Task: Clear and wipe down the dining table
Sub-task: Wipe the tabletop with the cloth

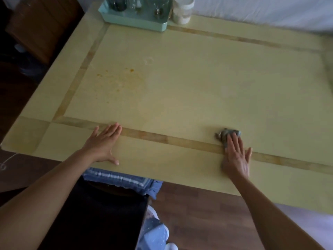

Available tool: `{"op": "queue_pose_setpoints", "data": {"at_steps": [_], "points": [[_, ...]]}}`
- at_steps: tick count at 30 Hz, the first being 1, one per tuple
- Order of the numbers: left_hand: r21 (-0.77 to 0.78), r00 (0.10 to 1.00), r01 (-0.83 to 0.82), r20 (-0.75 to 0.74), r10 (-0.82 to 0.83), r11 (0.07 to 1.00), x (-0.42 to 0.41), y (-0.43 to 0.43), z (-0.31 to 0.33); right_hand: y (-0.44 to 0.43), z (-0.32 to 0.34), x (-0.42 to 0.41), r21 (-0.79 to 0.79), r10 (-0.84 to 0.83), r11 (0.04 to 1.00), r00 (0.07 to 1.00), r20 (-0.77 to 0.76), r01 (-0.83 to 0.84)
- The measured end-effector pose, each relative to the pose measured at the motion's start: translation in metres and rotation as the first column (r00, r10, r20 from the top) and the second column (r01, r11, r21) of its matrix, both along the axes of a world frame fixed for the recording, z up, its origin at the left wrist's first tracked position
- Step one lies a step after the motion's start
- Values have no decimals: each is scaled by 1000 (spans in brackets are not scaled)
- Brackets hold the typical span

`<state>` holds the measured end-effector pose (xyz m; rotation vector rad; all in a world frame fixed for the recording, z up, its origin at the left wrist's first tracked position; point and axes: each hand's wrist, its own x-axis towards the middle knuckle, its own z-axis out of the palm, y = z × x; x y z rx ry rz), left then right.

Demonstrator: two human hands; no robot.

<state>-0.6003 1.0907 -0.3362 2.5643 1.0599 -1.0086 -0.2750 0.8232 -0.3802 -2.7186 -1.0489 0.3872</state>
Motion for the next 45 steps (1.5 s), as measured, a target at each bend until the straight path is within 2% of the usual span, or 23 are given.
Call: {"op": "queue_pose_setpoints", "data": {"at_steps": [3,5,7,9,12,14,16,19,22,28,32,34,37,40,43,45], "points": [[-10,999,-25,30,25,1000,-1,1,-1,11,1,-22,1,-195,981,981,-10,195],[-7,999,-33,35,33,999,0,1,-2,26,3,-54,-8,-193,981,981,-26,193],[7,999,-26,27,26,1000,1,1,-3,43,6,-101,30,-18,999,999,-37,19],[18,1000,-23,12,23,1000,3,0,-2,53,10,-150,54,220,975,972,-87,-216],[41,1000,-27,6,26,999,2,-2,-3,52,1,-178,80,518,855,852,-78,-513],[41,1000,-21,-1,21,999,2,-1,-2,39,-10,-162,60,618,784,786,17,-618],[25,1000,-29,-7,29,999,2,-1,-2,13,-15,-135,30,565,822,821,81,-568],[34,1000,-24,-12,24,999,1,0,-2,-27,-11,-91,28,355,934,934,38,-356],[45,1000,-15,-1,15,999,2,1,-2,-49,1,-66,-10,149,989,989,3,-149],[32,999,-3,53,1,999,-5,5,-5,-30,0,-75,-3,-67,998,998,-17,67],[-17,994,-20,108,21,1000,-9,7,-5,5,-2,-94,32,-288,957,956,-58,290],[-12,991,-15,134,16,1000,-11,9,-6,34,-2,-108,31,-336,940,939,-67,339],[-54,984,-6,177,16,998,-16,16,-8,90,-1,-136,29,-326,944,943,-70,328],[-149,969,27,247,11,988,-19,25,-3,142,0,-173,21,-236,971,971,-46,237],[-82,944,26,329,2,996,-49,71,14,204,3,-239,49,-34,998,999,-31,35],[-11,953,-35,301,37,999,-77,115,24,238,4,-288,65,176,983,984,-37,-173]]}}
